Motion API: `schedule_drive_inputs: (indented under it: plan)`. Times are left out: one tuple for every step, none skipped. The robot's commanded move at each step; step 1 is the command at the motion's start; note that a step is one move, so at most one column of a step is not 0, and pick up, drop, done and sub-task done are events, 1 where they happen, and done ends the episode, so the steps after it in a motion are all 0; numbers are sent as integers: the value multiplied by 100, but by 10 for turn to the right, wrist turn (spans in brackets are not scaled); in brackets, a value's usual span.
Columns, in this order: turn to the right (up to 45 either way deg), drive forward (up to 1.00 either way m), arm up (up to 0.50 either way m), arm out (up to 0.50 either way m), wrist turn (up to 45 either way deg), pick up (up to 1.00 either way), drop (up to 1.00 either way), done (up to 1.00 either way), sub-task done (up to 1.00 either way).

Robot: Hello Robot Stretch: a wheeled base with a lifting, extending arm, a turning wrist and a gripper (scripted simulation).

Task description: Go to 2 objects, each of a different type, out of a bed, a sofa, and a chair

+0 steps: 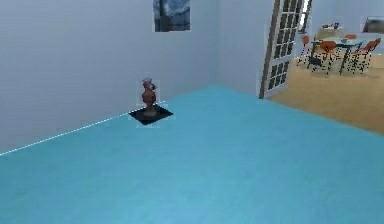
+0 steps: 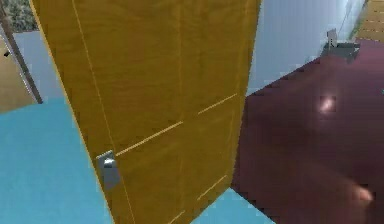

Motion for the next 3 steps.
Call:
schedule_drive_inputs:
  plan:
    - [0,45,0,0,0,0,0,0,0]
    - [390,0,0,0,0,0,0,0,0]
    - [0,100,0,0,0,0,0,0,0]
